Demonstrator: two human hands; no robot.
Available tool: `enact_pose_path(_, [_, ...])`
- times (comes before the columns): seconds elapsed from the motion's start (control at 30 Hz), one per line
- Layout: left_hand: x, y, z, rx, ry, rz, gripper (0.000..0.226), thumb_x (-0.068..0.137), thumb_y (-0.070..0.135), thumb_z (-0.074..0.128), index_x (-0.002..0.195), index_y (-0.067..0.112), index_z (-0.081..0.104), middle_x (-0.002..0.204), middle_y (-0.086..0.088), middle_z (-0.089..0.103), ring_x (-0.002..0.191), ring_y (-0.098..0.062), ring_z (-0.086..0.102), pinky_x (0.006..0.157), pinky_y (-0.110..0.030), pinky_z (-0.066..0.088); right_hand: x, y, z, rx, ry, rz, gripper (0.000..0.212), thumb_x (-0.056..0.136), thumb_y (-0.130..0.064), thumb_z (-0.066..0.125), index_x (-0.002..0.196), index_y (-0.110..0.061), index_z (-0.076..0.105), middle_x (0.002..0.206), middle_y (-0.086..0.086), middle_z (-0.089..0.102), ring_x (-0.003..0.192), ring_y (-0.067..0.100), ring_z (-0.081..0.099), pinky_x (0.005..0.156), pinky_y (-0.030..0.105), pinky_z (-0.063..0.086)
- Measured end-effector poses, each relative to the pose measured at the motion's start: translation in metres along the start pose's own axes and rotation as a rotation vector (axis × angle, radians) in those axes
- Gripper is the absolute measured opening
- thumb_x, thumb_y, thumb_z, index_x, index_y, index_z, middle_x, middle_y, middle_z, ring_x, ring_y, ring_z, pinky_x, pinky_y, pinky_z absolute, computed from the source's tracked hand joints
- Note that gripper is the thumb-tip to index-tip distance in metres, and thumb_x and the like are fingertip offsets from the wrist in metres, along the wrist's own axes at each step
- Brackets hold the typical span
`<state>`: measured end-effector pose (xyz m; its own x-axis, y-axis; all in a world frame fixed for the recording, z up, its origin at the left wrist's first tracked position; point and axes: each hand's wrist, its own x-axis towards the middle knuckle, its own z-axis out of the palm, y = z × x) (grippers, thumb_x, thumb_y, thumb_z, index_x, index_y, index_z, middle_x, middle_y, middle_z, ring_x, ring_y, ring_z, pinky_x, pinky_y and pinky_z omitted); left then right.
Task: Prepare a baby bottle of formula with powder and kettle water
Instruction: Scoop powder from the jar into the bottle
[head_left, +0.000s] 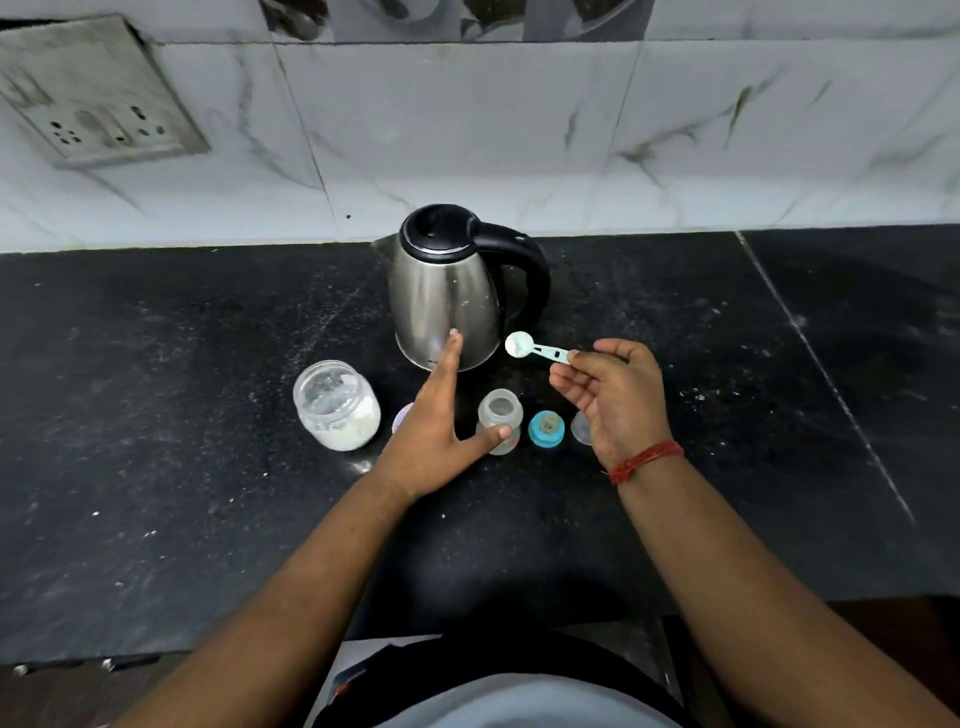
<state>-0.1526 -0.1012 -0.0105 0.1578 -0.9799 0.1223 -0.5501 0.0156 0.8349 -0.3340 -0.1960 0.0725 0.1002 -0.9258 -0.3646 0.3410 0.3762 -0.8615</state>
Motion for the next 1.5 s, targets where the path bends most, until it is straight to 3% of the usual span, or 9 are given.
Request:
enact_pose_path(0.1, [0.003,-0.006,0.014,-0.035,-0.040,-0.111,0.122,0.075,0.066,0.073,0.164,0.033,-0.003,0.173,0.011,0.010,0.156,0.004,0.010,0.120,-0.008,0.012,0.001,0.001,-0.012,-0.002,0.009,0.010,0.033,0.090,0.010,0.062,0.118,-0.002,0.047,0.092,0.022,0.068,0.069,0.024,0.074,0.063,0.031,0.060])
enact_pose_path(0.3, [0.008,-0.022,0.028,-0.054,-0.160,-0.234,0.112,0.084,0.038,0.084,0.165,0.022,0.008,0.167,-0.004,0.034,0.153,-0.016,0.033,0.126,-0.043,0.029,0.002,0.000,-0.023,-0.011,0.007,0.038,0.035,0.090,0.010,0.062,0.119,-0.002,0.047,0.093,0.023,0.067,0.068,0.024,0.074,0.060,0.029,0.059])
enact_pose_path(0.43, [0.009,-0.020,0.033,-0.061,-0.108,-0.201,0.083,0.088,0.027,0.083,0.156,0.021,0.037,0.160,0.002,0.044,0.148,-0.013,0.041,0.123,-0.041,0.033,0.003,0.003,-0.025,-0.030,-0.010,0.046,0.033,0.090,0.009,0.063,0.117,-0.002,0.049,0.092,0.022,0.069,0.070,0.024,0.075,0.062,0.029,0.059])
enact_pose_path(0.57, [0.009,-0.014,0.030,-0.074,-0.030,-0.196,0.053,0.087,0.023,0.083,0.131,0.033,0.056,0.119,0.019,0.070,0.113,0.000,0.064,0.101,-0.026,0.049,0.005,0.006,-0.023,-0.035,-0.041,0.042,0.032,0.090,0.009,0.063,0.115,-0.004,0.050,0.091,0.020,0.069,0.070,0.024,0.075,0.063,0.030,0.059])
enact_pose_path(0.63, [0.007,-0.009,0.024,-0.075,0.025,-0.208,0.050,0.086,0.025,0.084,0.127,0.036,0.058,0.112,0.030,0.069,0.107,0.009,0.063,0.091,-0.009,0.043,0.006,0.008,-0.020,-0.028,-0.056,0.030,0.032,0.089,0.009,0.064,0.114,-0.004,0.050,0.090,0.019,0.069,0.071,0.024,0.075,0.063,0.030,0.059])
enact_pose_path(0.7, [0.006,-0.001,0.016,-0.065,0.069,-0.208,0.050,0.083,0.031,0.084,0.127,0.037,0.060,0.112,0.031,0.069,0.107,0.011,0.063,0.088,-0.006,0.042,0.006,0.009,-0.015,-0.025,-0.081,0.011,0.032,0.088,0.009,0.064,0.114,-0.005,0.050,0.088,0.017,0.069,0.071,0.025,0.075,0.064,0.031,0.059])
enact_pose_path(0.8, [0.006,0.007,0.002,-0.028,0.090,-0.192,0.049,0.079,0.045,0.078,0.124,0.043,0.059,0.113,0.022,0.070,0.108,0.003,0.064,0.093,-0.022,0.048,0.004,0.010,-0.005,-0.054,-0.123,-0.038,0.033,0.088,0.008,0.065,0.114,-0.005,0.051,0.083,0.013,0.070,0.072,0.027,0.075,0.065,0.032,0.060])
enact_pose_path(1.07, [0.001,0.008,-0.020,0.019,0.100,-0.141,0.060,0.077,0.055,0.071,0.130,0.030,0.059,0.119,0.015,0.067,0.112,-0.005,0.063,0.100,-0.036,0.052,-0.010,0.014,0.022,-0.285,-0.223,-0.263,0.030,0.090,0.010,0.061,0.109,-0.010,0.049,0.075,0.008,0.068,0.064,0.025,0.074,0.060,0.031,0.060])
enact_pose_path(1.5, [0.000,0.003,-0.045,0.039,0.140,-0.143,0.060,0.081,0.055,0.074,0.132,0.028,0.058,0.118,0.013,0.067,0.111,-0.006,0.064,0.095,-0.043,0.055,-0.026,0.025,0.045,-0.775,-0.364,-0.774,0.041,0.087,-0.002,0.062,0.115,-0.028,0.049,0.083,-0.003,0.062,0.077,0.018,0.071,0.070,0.044,0.061])
